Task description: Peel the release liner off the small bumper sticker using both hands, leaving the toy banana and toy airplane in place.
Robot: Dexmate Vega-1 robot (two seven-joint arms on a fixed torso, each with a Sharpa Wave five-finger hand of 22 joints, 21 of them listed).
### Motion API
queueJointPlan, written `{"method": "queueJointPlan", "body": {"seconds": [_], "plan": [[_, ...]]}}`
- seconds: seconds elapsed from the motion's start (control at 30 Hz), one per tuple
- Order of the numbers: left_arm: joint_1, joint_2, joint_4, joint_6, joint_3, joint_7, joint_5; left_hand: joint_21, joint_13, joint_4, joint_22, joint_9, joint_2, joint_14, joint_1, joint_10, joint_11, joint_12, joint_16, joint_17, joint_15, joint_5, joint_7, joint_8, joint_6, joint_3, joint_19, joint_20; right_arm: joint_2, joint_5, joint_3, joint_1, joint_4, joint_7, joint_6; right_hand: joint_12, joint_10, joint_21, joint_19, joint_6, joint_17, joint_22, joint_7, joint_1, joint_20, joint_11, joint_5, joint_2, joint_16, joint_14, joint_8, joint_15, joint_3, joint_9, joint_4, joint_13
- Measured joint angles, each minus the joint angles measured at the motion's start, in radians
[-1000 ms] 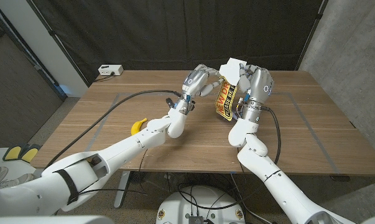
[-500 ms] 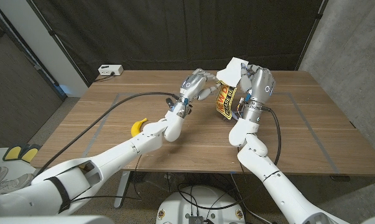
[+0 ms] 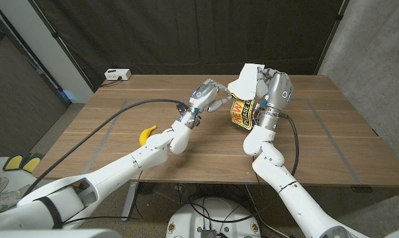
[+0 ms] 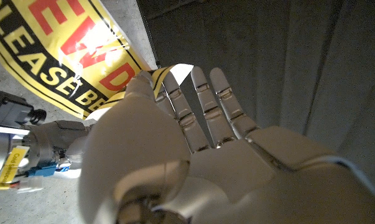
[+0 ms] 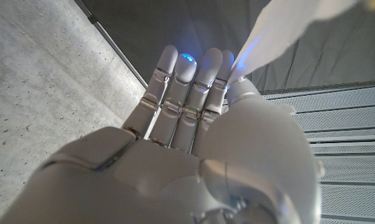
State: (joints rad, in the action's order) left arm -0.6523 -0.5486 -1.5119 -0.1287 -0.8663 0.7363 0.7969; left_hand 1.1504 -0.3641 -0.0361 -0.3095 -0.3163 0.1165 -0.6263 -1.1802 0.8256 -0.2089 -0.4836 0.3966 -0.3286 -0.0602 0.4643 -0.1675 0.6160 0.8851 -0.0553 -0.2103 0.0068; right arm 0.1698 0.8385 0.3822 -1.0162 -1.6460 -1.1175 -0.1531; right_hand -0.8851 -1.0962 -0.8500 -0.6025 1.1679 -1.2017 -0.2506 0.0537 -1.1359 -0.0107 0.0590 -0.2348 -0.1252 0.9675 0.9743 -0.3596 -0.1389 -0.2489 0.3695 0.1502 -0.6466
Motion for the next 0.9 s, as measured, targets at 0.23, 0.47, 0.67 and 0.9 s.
{"method": "queueJointPlan", "body": {"seconds": [0.23,0.47,0.67,0.9], "plan": [[-0.025,-0.026,-0.045,0.018,0.017,-0.052,0.004,0.014,-0.005,0.004,-0.004,0.000,0.000,0.001,0.000,0.000,0.000,0.008,-0.006,-0.004,0.001,-0.006,-0.002,0.002,-0.002,-0.004,0.010,0.002,-0.004,0.006,-0.001,-0.001,0.000,0.000,-0.001,0.000,0.000,-0.005,0.000,0.000,-0.005,0.000,0.000,0.000,0.000,0.000,0.008,0.000,0.000,0.002,0.000,0.001,-0.003,0.000,-0.003,0.000],[-0.055,-0.053,-0.092,0.043,0.035,-0.105,0.012,0.026,-0.010,0.004,-0.004,0.000,0.000,0.011,0.000,0.000,0.000,0.016,-0.017,-0.004,0.003,-0.009,-0.002,0.003,-0.002,-0.004,0.018,0.000,-0.009,0.011,-0.003,-0.002,-0.001,0.000,-0.001,0.000,-0.002,-0.013,0.005,0.000,-0.009,0.000,0.000,0.000,-0.005,-0.002,0.008,0.000,-0.007,0.004,0.001,0.000,-0.007,0.000,-0.001,0.000],[-0.089,-0.084,-0.145,0.060,0.055,-0.146,0.023,0.037,-0.014,0.008,-0.004,0.000,0.000,0.014,-0.008,0.000,0.000,0.023,-0.023,-0.008,0.000,-0.016,-0.002,0.003,-0.002,-0.008,0.025,-0.003,-0.012,0.016,-0.003,-0.001,0.001,0.000,-0.001,0.000,-0.002,-0.021,0.011,0.000,-0.009,0.005,0.000,0.000,0.000,-0.002,0.008,0.000,-0.007,0.004,0.002,0.000,-0.011,-0.001,-0.003,0.003],[-0.125,-0.112,-0.194,0.080,0.077,-0.170,0.043,0.054,-0.020,0.012,-0.004,0.000,0.000,0.014,-0.008,0.007,0.000,0.031,-0.027,-0.011,0.000,-0.023,-0.002,0.003,-0.002,-0.012,0.025,-0.003,-0.007,0.013,0.007,0.006,0.005,0.000,-0.001,0.000,0.002,-0.028,0.014,0.000,-0.014,0.005,0.000,0.004,-0.004,0.002,0.015,0.004,-0.015,0.003,0.002,-0.005,-0.017,-0.001,0.000,0.000]]}}
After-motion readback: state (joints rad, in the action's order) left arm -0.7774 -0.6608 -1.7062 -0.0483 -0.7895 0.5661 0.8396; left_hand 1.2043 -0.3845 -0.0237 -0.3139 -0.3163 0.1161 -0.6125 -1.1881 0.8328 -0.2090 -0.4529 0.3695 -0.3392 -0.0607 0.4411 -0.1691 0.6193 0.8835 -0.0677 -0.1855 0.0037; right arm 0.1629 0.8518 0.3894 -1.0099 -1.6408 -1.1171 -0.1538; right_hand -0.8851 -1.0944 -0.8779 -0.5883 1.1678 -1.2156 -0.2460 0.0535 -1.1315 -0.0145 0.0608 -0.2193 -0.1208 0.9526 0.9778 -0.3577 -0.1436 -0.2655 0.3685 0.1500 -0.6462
